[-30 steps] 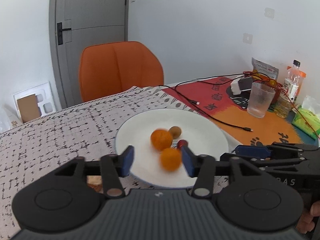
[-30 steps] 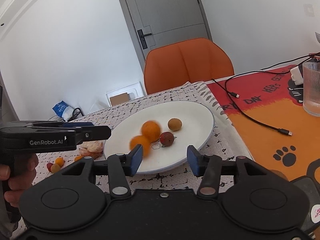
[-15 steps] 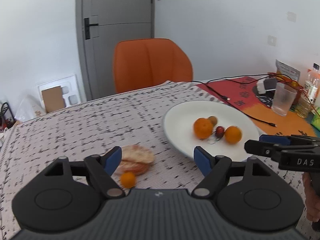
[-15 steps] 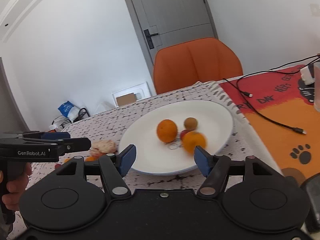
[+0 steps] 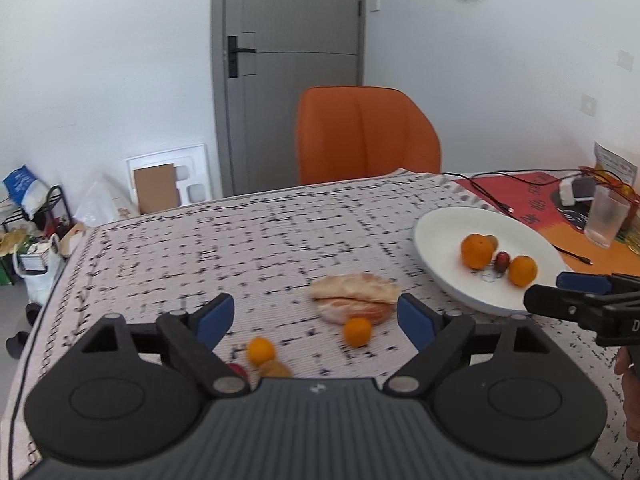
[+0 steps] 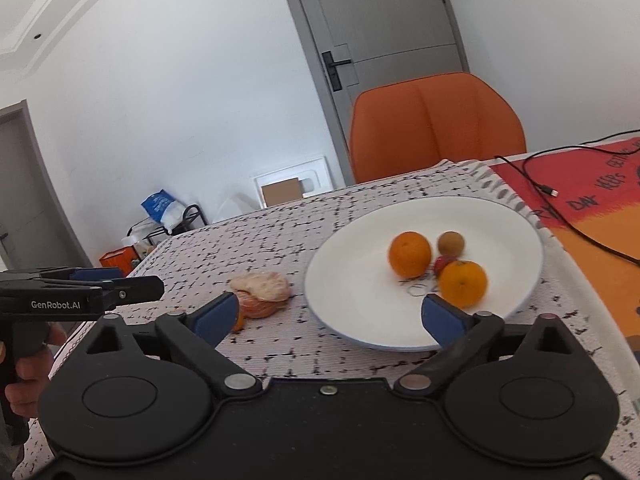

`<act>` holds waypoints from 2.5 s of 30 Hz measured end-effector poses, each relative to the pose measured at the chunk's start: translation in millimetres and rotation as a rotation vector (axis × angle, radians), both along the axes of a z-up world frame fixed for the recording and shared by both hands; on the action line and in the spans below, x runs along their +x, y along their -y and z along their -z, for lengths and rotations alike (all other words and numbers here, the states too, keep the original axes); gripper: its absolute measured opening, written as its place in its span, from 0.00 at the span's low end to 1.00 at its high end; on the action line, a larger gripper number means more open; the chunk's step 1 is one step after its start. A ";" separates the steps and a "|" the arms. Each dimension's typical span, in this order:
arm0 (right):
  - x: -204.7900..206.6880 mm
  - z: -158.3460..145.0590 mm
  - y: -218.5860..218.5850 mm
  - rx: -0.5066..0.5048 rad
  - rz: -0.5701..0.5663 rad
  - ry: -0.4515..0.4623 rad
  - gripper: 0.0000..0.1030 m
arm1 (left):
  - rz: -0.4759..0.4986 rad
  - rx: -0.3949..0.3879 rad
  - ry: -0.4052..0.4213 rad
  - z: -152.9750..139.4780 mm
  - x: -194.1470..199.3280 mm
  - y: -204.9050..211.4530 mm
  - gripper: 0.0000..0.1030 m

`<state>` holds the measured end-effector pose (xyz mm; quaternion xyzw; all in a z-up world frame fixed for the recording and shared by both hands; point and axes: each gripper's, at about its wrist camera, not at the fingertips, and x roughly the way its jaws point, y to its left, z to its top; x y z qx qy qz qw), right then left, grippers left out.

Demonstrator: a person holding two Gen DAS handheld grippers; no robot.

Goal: Organize fruits
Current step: 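Move both open grippers back to the remaining fruit, then grasp the red fruit with the left gripper while the right gripper grasps a small tangerine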

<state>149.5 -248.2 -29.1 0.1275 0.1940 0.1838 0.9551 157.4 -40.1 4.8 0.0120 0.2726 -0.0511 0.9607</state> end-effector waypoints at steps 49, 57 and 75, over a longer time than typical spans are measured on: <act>32.0 3.2 -94.2 -0.124 -0.197 -0.073 0.48 | -0.109 -0.164 -0.091 48.0 4.9 -75.4 0.43; 40.6 7.2 -104.0 -0.141 -0.208 -0.095 0.41 | -0.104 -0.166 -0.126 59.7 12.3 -72.4 0.23; 61.0 20.3 -127.5 -0.197 -0.190 -0.123 0.26 | -0.118 -0.194 -0.078 43.8 1.4 -87.8 0.21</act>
